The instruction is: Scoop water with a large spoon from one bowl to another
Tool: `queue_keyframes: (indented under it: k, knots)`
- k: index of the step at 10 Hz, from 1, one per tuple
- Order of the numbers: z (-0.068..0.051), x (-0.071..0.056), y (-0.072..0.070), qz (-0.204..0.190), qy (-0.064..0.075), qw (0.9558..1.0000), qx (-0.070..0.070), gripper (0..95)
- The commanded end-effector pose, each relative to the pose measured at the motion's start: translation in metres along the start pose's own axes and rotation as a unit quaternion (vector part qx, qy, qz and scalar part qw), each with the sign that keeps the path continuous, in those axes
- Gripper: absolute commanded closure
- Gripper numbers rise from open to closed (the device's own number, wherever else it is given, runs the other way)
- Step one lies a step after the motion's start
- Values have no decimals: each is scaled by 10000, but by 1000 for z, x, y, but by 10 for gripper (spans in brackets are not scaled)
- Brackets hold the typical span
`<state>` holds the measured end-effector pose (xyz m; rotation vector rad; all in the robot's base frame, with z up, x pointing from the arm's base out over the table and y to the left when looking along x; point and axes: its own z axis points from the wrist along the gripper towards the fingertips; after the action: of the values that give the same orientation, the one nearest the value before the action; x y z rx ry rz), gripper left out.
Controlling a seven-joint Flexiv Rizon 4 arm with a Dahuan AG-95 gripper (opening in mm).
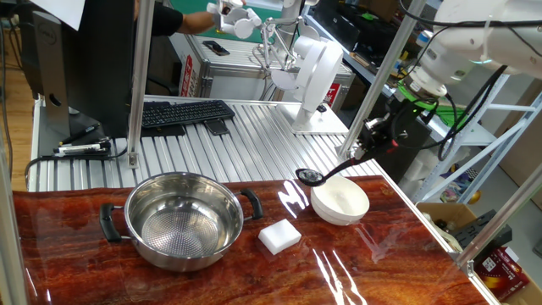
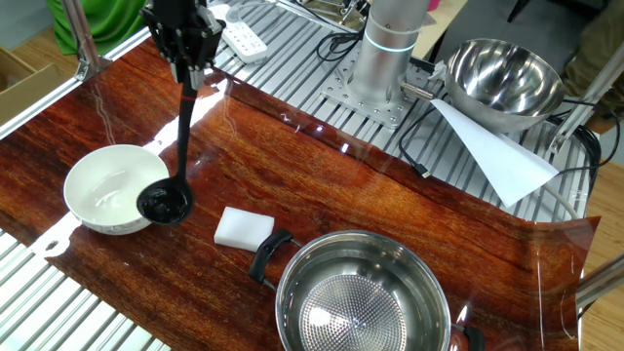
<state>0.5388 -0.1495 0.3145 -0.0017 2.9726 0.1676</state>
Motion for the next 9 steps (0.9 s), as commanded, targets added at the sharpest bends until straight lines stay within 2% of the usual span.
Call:
queue_keyframes:
  k: [1,4,9]
  knots:
    - [-1,2,-10,-49,-8,10000,-7,950]
    - [0,5,-31,-123,-12,9999,-70,950]
    - [5,10,-51,-149,-8,9998,-164,950]
